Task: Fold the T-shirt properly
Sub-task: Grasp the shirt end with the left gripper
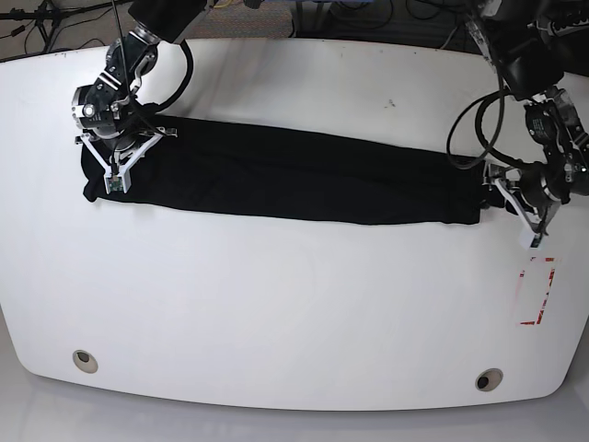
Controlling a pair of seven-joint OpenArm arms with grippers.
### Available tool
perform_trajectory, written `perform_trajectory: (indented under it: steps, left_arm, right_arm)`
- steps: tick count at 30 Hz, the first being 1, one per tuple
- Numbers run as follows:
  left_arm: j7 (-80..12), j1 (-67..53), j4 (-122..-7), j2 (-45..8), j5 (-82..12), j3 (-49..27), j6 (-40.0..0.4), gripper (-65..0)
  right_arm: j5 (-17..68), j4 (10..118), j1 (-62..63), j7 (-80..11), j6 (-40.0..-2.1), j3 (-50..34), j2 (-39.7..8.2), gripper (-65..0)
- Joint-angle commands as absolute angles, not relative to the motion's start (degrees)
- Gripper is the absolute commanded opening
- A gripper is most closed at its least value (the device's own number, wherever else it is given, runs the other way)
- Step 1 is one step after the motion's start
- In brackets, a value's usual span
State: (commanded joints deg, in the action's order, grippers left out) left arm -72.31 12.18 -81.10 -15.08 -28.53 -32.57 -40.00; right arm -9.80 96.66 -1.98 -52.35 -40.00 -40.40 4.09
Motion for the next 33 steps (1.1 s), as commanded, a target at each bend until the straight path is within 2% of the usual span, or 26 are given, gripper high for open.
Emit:
perform_trajectory:
  steps: [18, 29, 31, 33]
  left_arm:
    - [-72.04, 11.38, -68.26, -14.9, -33.1, -33.01, -40.0, -21.8]
    - [-72.13, 10.95, -68.18, -14.99, -38.46, -26.07, -40.0, -22.5]
    - [-72.22, 10.95, -68.18, -14.99, -38.99, -25.45, -40.0, -25.1]
    - [-72.22, 10.95, -68.18, -14.99, -39.16, -24.66, -40.0, -30.7]
  right_arm:
    - [-9.8, 96.75, -2.77, -52.35, -40.0, -40.13, 4.35, -62.9]
    - [-9.8, 96.75, -2.77, -52.35, -40.0, -40.04, 4.35, -62.9]
    - [-9.8, 96.75, -2.77, -52.35, -40.0, -40.04, 4.35, -62.9]
    - [-9.8, 96.75, -2.77, -52.35, -40.0, -40.04, 4.35, -62.9]
